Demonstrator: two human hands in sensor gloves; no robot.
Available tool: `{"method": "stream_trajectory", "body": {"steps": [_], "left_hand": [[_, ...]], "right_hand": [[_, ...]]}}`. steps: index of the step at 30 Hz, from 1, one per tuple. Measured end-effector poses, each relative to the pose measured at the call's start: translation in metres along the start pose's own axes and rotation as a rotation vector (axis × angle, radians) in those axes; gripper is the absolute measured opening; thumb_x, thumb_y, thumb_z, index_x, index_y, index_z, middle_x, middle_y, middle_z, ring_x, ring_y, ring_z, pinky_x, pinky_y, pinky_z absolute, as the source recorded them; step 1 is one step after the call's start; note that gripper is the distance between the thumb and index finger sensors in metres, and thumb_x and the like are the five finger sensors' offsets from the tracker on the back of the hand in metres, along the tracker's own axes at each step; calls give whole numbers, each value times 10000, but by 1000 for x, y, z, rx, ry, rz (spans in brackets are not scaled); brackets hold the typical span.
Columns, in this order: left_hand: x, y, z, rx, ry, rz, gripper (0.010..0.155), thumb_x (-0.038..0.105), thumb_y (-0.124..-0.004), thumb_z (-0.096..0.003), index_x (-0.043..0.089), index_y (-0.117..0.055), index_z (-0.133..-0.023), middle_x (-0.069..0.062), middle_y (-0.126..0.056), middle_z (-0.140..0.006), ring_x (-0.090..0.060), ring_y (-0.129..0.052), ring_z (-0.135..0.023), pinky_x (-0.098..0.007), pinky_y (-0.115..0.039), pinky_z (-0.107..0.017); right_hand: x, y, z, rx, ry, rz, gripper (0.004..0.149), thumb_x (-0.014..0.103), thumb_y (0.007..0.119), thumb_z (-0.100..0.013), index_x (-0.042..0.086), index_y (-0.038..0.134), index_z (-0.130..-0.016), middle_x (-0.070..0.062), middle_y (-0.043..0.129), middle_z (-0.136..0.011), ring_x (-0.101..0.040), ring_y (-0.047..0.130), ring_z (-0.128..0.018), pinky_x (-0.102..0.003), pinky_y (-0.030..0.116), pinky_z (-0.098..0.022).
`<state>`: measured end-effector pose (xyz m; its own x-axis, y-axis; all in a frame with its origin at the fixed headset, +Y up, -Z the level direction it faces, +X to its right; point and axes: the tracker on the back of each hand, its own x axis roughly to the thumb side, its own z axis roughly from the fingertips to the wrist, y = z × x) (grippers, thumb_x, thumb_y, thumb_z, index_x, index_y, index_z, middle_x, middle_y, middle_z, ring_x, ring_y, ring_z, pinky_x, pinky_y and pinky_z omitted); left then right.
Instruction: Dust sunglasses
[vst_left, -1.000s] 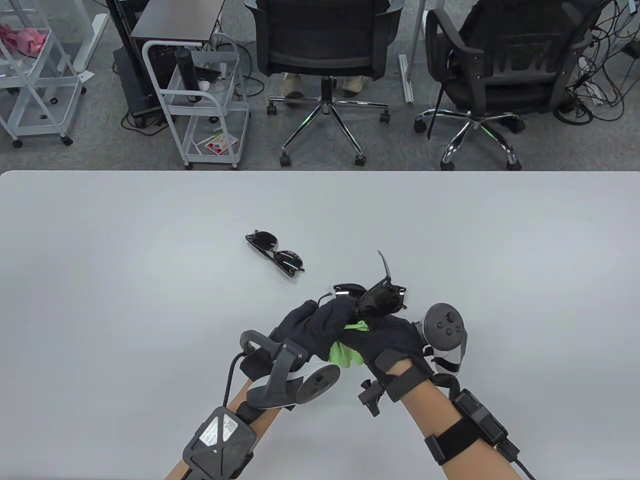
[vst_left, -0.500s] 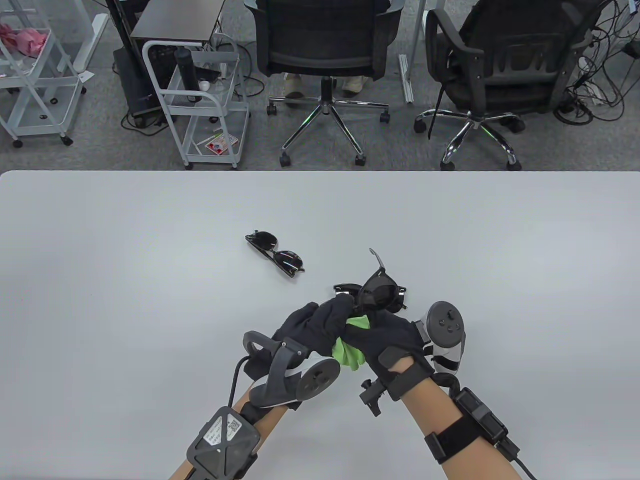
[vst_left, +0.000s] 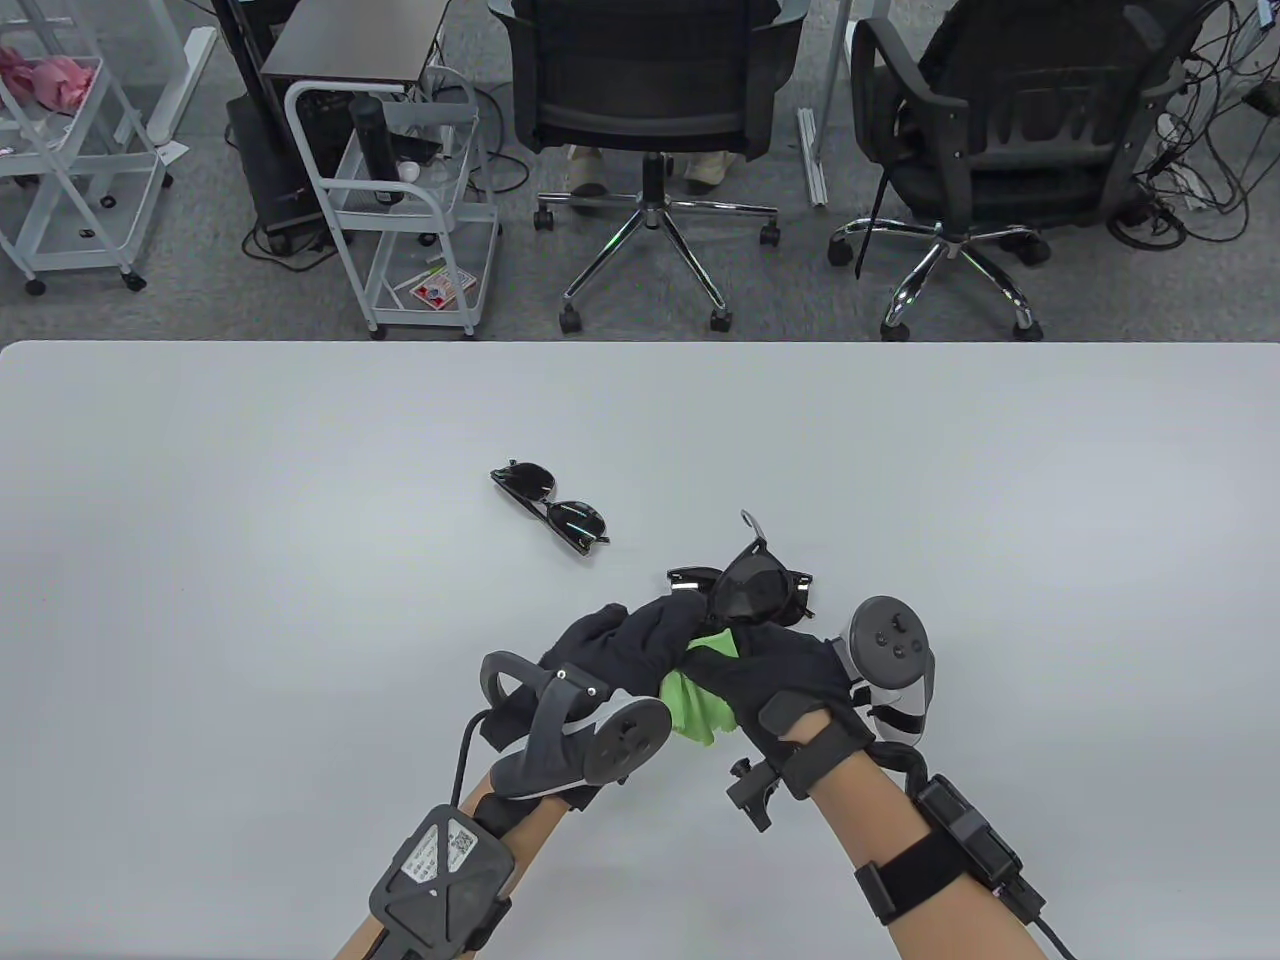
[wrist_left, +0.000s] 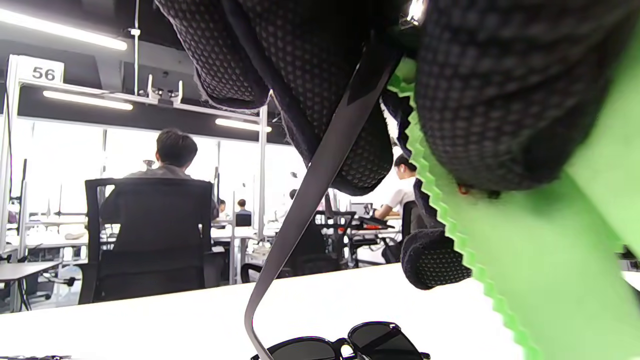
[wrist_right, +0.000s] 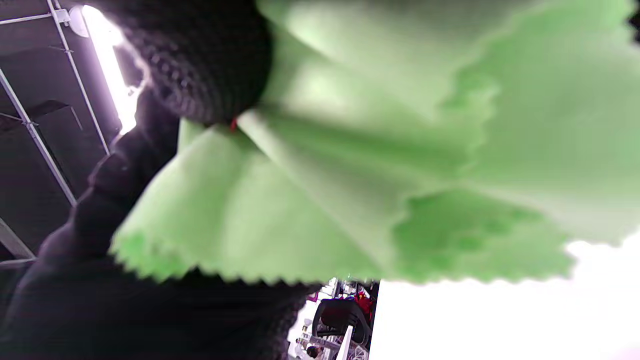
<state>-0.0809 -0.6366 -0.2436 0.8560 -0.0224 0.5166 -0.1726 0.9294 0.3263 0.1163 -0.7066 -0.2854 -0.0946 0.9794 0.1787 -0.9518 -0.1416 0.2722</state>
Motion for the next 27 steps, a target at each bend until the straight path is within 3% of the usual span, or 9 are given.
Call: {"method": "stream_trajectory", "body": {"steps": [3, 6, 11, 16, 22, 27], "left_hand": [[-1, 0, 1, -6, -1, -17, 958, 558, -1010, -167, 323, -613, -1006, 146, -858, -932, 76, -1149, -567, -268, -846, -663], [3, -1, 3, -2, -9, -57, 978, 587, -1002, -174, 299, -596, -1016, 118, -843, -947, 62, -1146, -549, -293, -839, -668], [10, 0, 3, 61, 9, -148, 1025, 711, -943, -150, 308, -596, -1025, 116, -828, -958, 22, -1126, -526, -360, -814, -675], [-2, -1, 3, 41, 66, -125, 969, 673, -929, -229, 336, -538, -1048, 133, -762, -1005, -19, -1087, -666, -398, -777, -705], [-35, -6, 6, 9, 176, -124, 922, 551, -936, -290, 382, -396, -1019, 130, -545, -1090, -137, -971, -879, -470, -681, -759], [-51, -15, 6, -83, 176, -130, 911, 489, -921, -320, 416, -314, -994, 131, -401, -1129, -242, -810, -1038, -518, -608, -791]], "right_hand": [[-2, 2, -1, 42, 7, -33, 416, 368, 833, -428, 96, 922, -730, -69, 1036, -642, -325, 1048, -558, -622, 712, -566], [-3, 5, 0, 62, 25, -44, 424, 306, 878, -404, 86, 891, -766, -82, 1005, -682, -333, 1023, -597, -636, 692, -569], [3, 12, 3, -4, 15, 19, 416, 350, 935, -394, 106, 914, -731, -54, 1033, -638, -303, 1054, -557, -614, 720, -563], [11, 11, 3, 19, -38, 63, 489, 352, 815, -463, 33, 858, -831, -153, 984, -765, -399, 999, -678, -647, 688, -566], [35, -14, 7, -36, -175, 350, 438, 371, 840, -452, 76, 932, -763, -111, 1043, -695, -370, 1045, -614, -627, 727, -547], [58, -41, 17, -249, -296, 345, 431, 394, 851, -455, 95, 947, -749, -97, 1056, -678, -354, 1056, -600, -619, 741, -549]]}}
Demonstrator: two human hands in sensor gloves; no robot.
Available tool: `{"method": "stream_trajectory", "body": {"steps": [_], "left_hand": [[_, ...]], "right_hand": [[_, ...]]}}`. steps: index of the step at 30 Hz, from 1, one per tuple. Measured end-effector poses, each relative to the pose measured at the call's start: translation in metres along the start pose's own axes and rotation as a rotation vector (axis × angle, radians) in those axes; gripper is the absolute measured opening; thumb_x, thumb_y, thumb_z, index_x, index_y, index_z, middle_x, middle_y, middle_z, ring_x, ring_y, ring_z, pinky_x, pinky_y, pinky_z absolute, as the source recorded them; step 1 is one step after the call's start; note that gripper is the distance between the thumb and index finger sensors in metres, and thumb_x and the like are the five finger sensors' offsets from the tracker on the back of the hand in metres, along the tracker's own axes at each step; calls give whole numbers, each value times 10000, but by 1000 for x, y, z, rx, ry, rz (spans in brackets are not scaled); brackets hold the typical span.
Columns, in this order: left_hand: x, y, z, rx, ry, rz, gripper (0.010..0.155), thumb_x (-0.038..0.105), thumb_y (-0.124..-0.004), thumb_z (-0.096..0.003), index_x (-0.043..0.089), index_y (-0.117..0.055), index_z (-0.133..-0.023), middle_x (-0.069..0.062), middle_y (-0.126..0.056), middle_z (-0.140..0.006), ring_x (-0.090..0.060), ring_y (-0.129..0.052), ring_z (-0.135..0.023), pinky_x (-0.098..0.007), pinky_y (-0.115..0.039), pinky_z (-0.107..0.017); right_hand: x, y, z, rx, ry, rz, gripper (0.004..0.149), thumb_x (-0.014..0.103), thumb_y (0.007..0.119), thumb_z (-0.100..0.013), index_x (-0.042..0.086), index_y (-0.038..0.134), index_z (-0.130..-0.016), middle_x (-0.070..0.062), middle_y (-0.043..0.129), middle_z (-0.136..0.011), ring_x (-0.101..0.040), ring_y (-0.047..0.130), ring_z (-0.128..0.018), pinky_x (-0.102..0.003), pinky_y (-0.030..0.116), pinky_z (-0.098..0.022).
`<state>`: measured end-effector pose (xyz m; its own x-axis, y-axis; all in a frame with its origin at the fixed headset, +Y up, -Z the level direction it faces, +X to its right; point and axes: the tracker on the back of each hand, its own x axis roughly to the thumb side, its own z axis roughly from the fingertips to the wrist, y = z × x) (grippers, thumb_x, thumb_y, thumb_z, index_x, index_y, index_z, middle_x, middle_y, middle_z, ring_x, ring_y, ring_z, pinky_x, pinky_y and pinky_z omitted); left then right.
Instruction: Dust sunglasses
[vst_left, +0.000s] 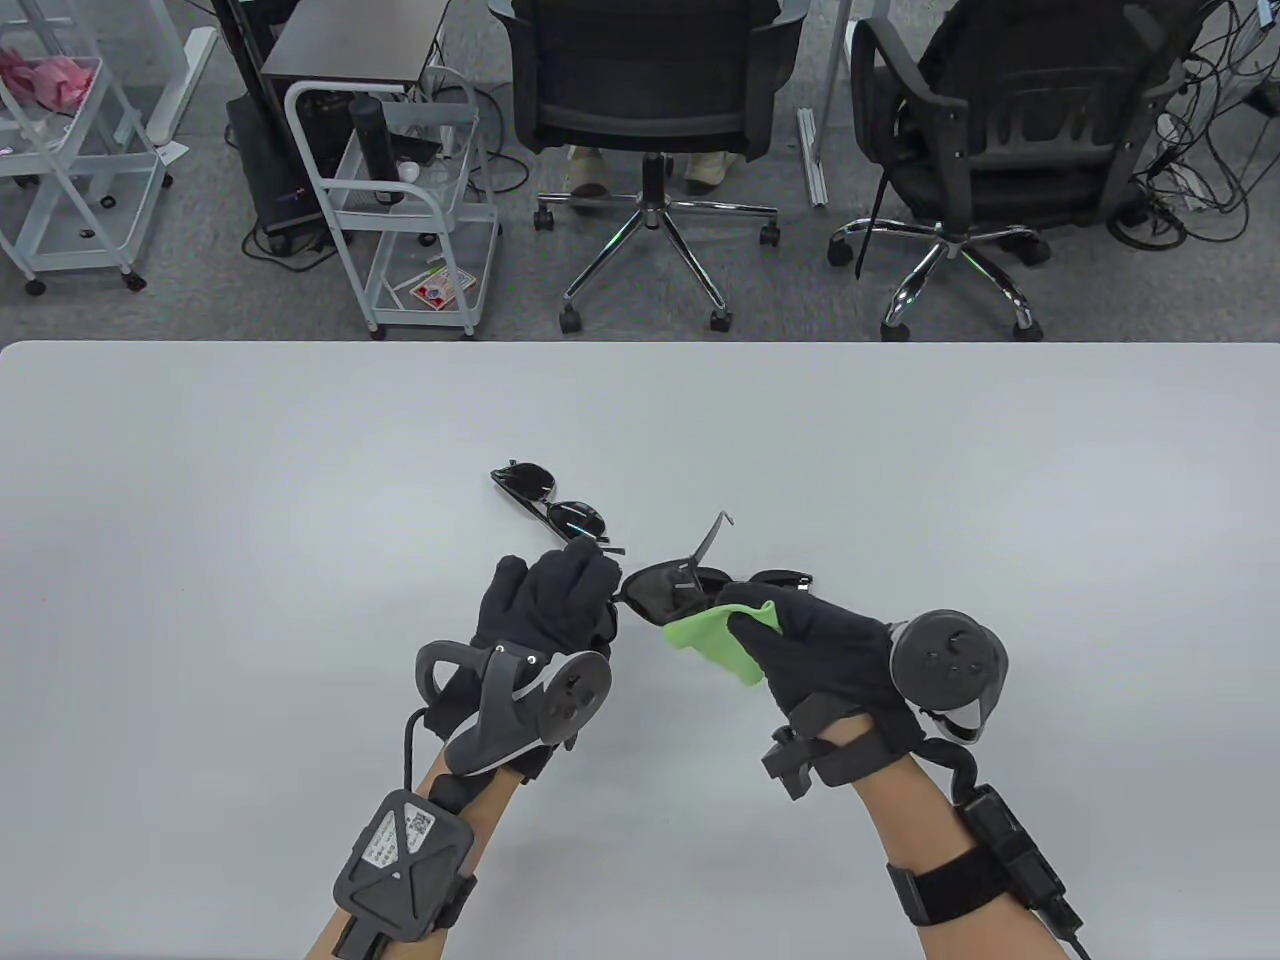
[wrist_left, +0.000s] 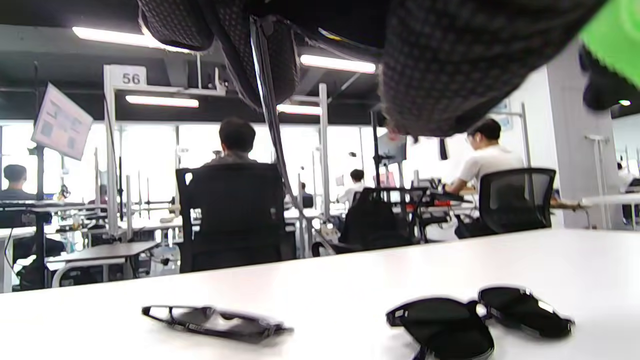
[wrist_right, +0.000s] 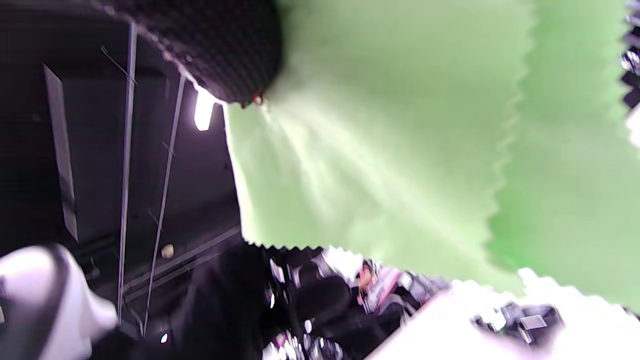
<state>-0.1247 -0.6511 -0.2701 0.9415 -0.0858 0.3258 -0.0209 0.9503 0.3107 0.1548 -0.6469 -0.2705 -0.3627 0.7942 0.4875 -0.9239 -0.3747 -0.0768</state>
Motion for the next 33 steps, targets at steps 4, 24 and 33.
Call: {"method": "stream_trajectory", "body": {"steps": [4, 24, 33], "left_hand": [[-1, -7, -1, -32, -45, -69, 899, 449, -912, -330, 462, -281, -970, 177, -351, -1135, -283, -650, -1117, -525, -568, -805], [-5, -4, 3, -20, -179, -14, 894, 486, -888, -293, 582, -249, -911, 303, -373, -1116, -119, -546, -1142, -422, -556, -839], [7, 0, 5, 3, -240, -67, 892, 483, -889, -286, 585, -255, -906, 308, -384, -1110, -116, -563, -1138, -392, -561, -842]], "right_hand": [[10, -24, 2, -163, -85, 48, 436, 403, 836, -475, 107, 918, -786, -91, 1032, -722, -352, 1036, -643, -616, 733, -564], [13, 8, -9, 517, -187, -104, 759, 639, 563, -489, 79, 781, -953, -181, 855, -980, -511, 821, -874, -788, 497, -587], [11, 7, -12, 598, -180, 58, 509, 385, 853, -454, 129, 846, -894, -104, 952, -896, -412, 931, -807, -755, 568, -590]]}}
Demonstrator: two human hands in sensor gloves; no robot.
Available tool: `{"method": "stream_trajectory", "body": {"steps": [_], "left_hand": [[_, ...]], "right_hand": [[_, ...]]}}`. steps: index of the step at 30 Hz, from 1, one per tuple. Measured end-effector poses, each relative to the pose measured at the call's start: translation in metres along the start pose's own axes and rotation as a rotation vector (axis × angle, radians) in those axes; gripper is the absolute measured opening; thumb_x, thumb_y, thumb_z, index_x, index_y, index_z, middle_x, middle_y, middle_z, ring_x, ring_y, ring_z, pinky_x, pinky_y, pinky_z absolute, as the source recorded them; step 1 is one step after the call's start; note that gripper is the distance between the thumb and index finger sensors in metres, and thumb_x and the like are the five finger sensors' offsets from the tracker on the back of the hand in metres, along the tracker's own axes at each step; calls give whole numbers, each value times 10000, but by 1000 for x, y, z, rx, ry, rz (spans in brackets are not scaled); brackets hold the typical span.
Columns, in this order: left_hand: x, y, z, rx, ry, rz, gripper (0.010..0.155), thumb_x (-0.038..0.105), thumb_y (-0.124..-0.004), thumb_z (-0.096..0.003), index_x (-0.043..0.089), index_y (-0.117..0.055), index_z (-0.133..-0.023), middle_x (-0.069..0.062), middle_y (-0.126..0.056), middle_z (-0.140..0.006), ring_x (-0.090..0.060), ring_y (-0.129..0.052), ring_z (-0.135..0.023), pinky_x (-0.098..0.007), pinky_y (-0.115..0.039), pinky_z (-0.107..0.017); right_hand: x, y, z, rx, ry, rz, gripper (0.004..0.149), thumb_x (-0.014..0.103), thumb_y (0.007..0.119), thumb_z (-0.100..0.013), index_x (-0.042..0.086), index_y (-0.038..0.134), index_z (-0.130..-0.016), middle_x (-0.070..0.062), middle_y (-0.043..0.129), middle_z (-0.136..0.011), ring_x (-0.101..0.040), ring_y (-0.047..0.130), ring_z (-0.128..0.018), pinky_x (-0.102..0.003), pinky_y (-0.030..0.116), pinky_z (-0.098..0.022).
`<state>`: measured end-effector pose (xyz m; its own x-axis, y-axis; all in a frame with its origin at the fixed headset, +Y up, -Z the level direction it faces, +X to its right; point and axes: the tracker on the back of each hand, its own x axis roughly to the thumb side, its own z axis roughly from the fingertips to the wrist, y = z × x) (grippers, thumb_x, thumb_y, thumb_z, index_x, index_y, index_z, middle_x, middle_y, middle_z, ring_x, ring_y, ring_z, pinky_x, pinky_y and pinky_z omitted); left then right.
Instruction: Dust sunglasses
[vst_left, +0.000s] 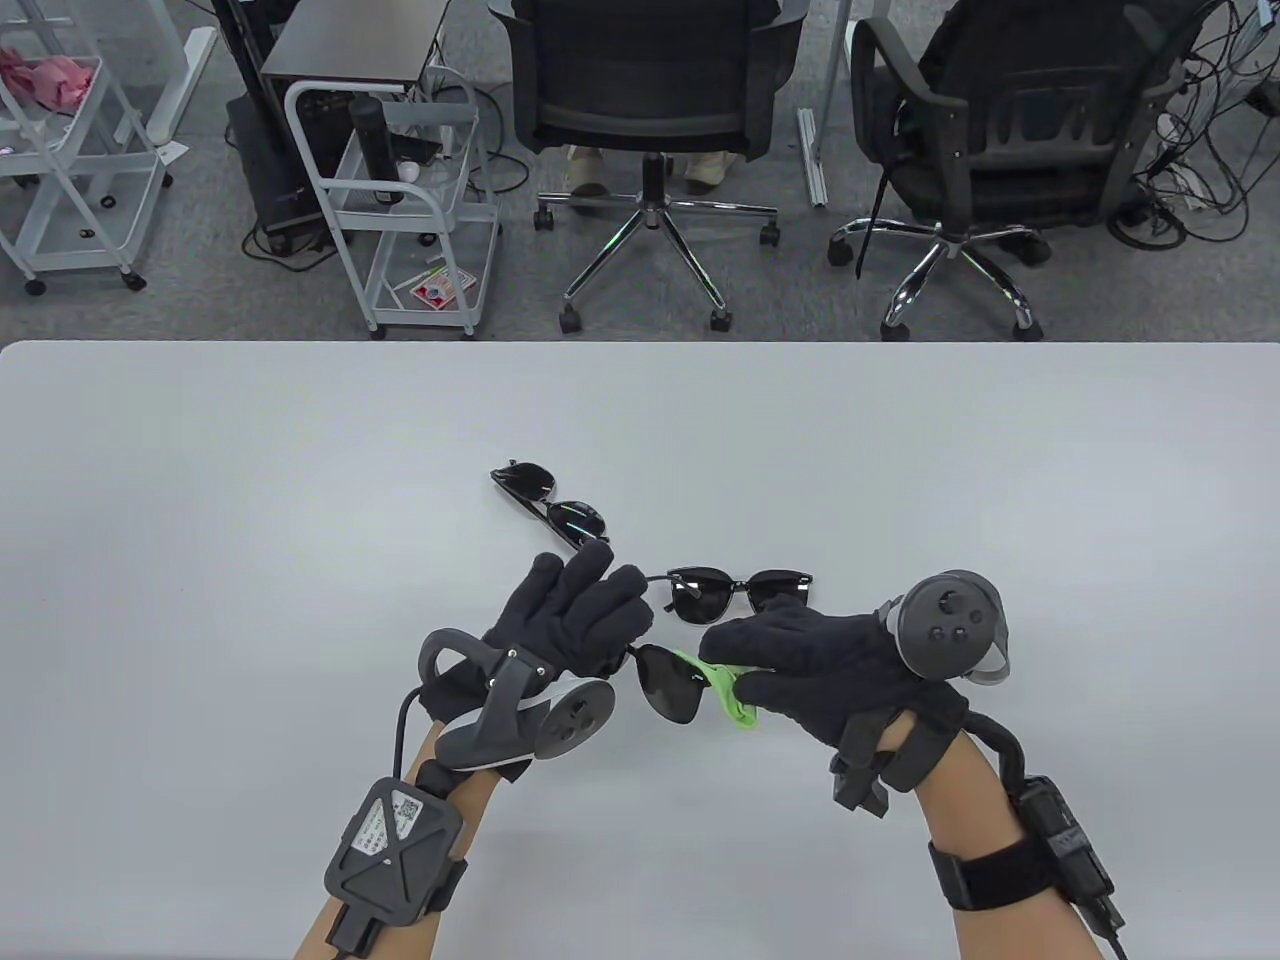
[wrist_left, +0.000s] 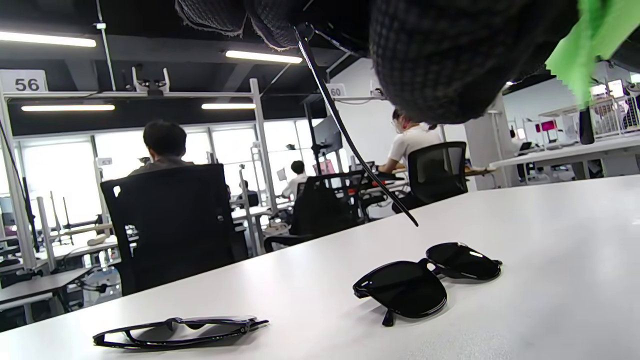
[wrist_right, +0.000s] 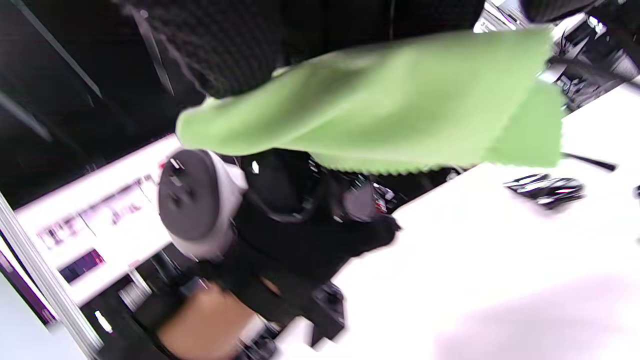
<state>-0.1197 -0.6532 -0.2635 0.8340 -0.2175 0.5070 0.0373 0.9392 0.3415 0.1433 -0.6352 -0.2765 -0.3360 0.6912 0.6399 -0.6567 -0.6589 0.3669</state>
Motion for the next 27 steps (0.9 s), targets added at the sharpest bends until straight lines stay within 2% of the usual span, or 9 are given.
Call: {"method": "stream_trajectory", "body": {"steps": [6, 8, 9, 11, 13, 15, 18, 20, 27], "left_hand": [[9, 1, -1, -9, -27, -69, 883, 487, -893, -283, 578, -277, -909, 301, -401, -1110, -117, -643, -1136, -397, -565, -840], [13, 3, -1, 1, -28, -95, 882, 503, -901, -286, 549, -307, -937, 274, -424, -1119, -129, -614, -1140, -409, -537, -840], [16, 5, 0, 19, -31, -103, 883, 523, -900, -282, 522, -335, -960, 249, -436, -1128, -136, -554, -1151, -427, -500, -842], [22, 11, 1, 46, -53, -60, 926, 581, -892, -262, 493, -338, -999, 226, -436, -1141, -155, -531, -1161, -464, -477, -844], [29, 18, 1, 59, -63, 70, 997, 664, -883, -207, 461, -345, -1021, 189, -437, -1149, -144, -585, -1156, -482, -487, -844], [34, 25, 1, 103, -57, 175, 947, 672, -878, -206, 471, -416, -1007, 202, -537, -1120, -98, -705, -1112, -485, -511, -844], [34, 30, 1, 151, -60, 118, 873, 694, -897, -191, 492, -535, -960, 226, -700, -1033, -24, -882, -990, -467, -582, -832], [32, 30, 0, 146, -62, 96, 868, 694, -922, -185, 503, -566, -953, 238, -737, -1019, -4, -901, -975, -463, -605, -827], [20, 30, -1, 150, -17, 93, 866, 699, -934, -181, 518, -570, -945, 258, -742, -1014, 16, -894, -978, -468, -624, -822]], "right_hand": [[8, 11, -7, 68, -25, -28, 433, 352, 879, -415, 125, 937, -780, -88, 1028, -725, -363, 987, -682, -753, 565, -590], [9, 13, -8, 82, -28, -18, 421, 337, 864, -413, 120, 937, -767, -85, 1025, -690, -355, 988, -643, -749, 569, -592], [9, 13, -8, 76, -28, -20, 424, 329, 853, -413, 111, 926, -769, -91, 1014, -685, -356, 979, -637, -749, 570, -592], [10, 13, -8, -14, -30, -10, 422, 316, 845, -414, 91, 924, -763, -103, 1006, -666, -358, 970, -620, -741, 574, -598], [10, 15, -9, -27, -28, 36, 424, 324, 837, -415, 93, 920, -761, -97, 1005, -655, -345, 976, -608, -730, 589, -600], [11, 18, -10, -37, -23, 61, 425, 328, 833, -415, 94, 916, -760, -95, 1004, -646, -340, 979, -597, -723, 601, -601], [13, 19, -12, -25, -15, 70, 428, 320, 839, -412, 74, 920, -753, -115, 1007, -621, -344, 986, -566, -724, 606, -595], [14, 18, -13, -10, -8, 131, 430, 330, 837, -412, 76, 922, -748, -106, 1015, -605, -330, 1000, -543, -714, 624, -592], [6, 8, -9, -23, 42, 165, 424, 334, 849, -405, 76, 942, -728, -106, 1033, -583, -326, 1015, -521, -693, 645, -590]]}}
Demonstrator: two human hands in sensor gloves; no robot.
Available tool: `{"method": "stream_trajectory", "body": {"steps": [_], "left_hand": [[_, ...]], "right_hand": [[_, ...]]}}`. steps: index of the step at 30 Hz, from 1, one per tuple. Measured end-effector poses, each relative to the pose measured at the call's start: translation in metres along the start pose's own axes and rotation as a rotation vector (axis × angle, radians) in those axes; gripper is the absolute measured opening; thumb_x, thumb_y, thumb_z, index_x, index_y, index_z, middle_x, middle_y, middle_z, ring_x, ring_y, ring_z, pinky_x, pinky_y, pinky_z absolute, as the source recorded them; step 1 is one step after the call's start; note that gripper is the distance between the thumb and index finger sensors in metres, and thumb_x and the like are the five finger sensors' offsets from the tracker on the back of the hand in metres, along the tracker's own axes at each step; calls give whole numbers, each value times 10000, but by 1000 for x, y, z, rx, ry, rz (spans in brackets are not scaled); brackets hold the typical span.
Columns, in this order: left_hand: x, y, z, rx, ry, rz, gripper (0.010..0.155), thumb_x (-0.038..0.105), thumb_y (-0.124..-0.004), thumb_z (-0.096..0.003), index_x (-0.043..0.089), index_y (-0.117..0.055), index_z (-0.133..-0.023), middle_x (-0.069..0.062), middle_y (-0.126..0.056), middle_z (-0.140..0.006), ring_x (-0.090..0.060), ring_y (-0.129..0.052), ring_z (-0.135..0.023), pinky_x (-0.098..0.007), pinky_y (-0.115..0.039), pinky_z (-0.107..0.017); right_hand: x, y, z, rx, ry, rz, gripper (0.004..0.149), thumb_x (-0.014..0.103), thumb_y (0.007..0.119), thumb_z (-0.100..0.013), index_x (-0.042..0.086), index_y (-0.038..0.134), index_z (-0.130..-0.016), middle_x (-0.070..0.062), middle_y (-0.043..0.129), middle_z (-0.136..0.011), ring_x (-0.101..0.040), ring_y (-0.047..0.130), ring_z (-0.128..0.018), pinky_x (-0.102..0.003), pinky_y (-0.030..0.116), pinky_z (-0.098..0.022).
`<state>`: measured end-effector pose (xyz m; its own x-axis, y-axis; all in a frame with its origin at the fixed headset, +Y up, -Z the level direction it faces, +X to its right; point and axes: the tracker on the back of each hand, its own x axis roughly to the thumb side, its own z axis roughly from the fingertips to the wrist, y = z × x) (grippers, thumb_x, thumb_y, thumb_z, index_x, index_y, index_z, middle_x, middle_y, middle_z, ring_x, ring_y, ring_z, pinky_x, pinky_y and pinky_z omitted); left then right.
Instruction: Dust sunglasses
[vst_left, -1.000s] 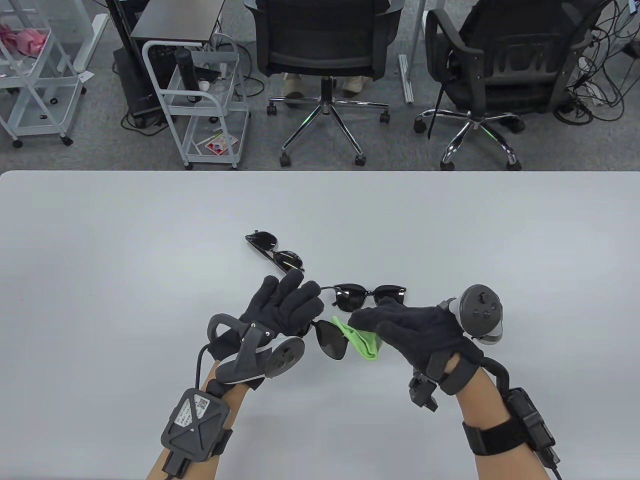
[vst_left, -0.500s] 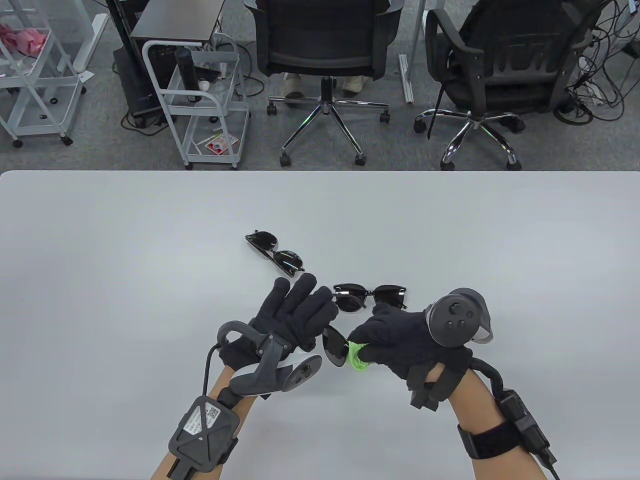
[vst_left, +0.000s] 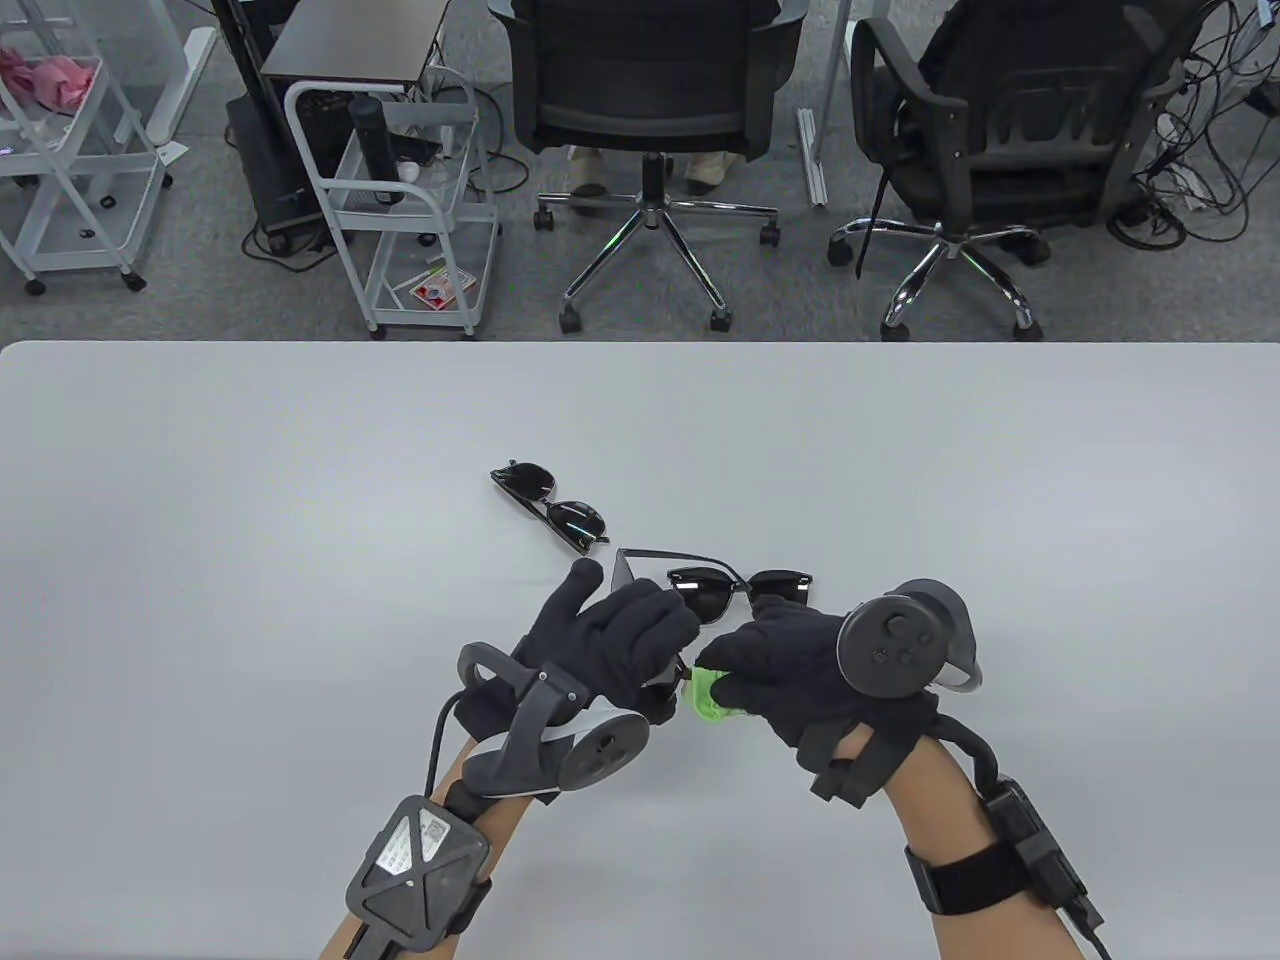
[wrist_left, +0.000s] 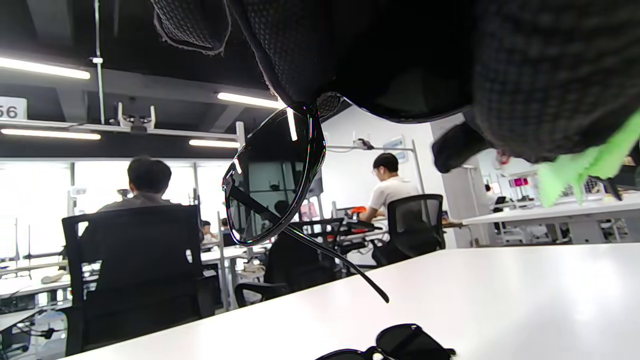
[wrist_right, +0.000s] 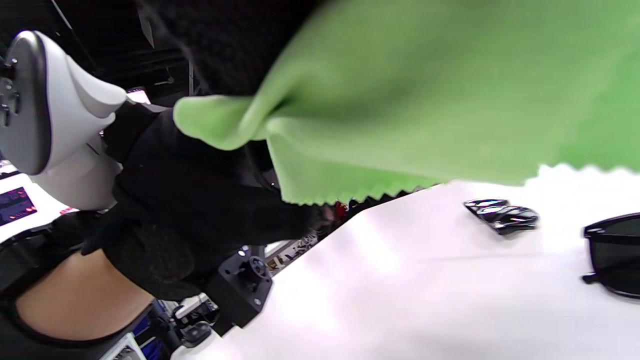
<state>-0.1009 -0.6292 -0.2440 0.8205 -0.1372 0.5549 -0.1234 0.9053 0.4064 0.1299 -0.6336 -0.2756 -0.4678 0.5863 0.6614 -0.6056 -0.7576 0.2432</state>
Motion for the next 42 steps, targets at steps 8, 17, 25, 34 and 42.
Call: {"method": "stream_trajectory", "body": {"steps": [8, 17, 25, 34, 42], "left_hand": [[-30, -9, 5, -35, 97, 61, 877, 691, -913, -199, 521, -535, -972, 254, -714, -1039, 14, -870, -1001, -464, -611, -828], [-26, -9, 6, -49, 75, 35, 913, 662, -907, -226, 495, -486, -1019, 214, -717, -1052, -22, -890, -993, -469, -628, -820], [26, -3, 4, 16, -117, -211, 904, 677, -938, -197, 482, -566, -998, 212, -781, -1006, -26, -956, -935, -462, -653, -804], [19, -8, -1, -7, -69, -111, 874, 710, -927, -201, 515, -563, -971, 243, -743, -1011, 4, -930, -946, -422, -689, -797], [-2, -6, 3, -6, 0, -42, 878, 719, -909, -201, 516, -546, -975, 250, -729, -1016, 12, -924, -951, -415, -688, -800]], "right_hand": [[-32, -12, 13, -7, 97, -73, 416, 330, 854, -409, 74, 947, -724, -108, 1038, -585, -329, 1018, -525, -691, 649, -586], [-34, -9, 16, -41, 115, -49, 409, 336, 852, -423, 94, 943, -740, -100, 1042, -626, -339, 1023, -571, -684, 663, -581], [4, 15, -3, -4, -10, -54, 409, 330, 860, -413, 89, 957, -729, -102, 1051, -626, -349, 1026, -576, -679, 671, -581], [-3, 7, -2, -1, 0, -80, 407, 342, 854, -417, 107, 959, -732, -93, 1051, -615, -328, 1029, -563, -675, 668, -586], [-23, -4, 8, -15, 56, -108, 401, 338, 857, -418, 107, 964, -728, -91, 1054, -613, -330, 1031, -559, -676, 666, -586]]}}
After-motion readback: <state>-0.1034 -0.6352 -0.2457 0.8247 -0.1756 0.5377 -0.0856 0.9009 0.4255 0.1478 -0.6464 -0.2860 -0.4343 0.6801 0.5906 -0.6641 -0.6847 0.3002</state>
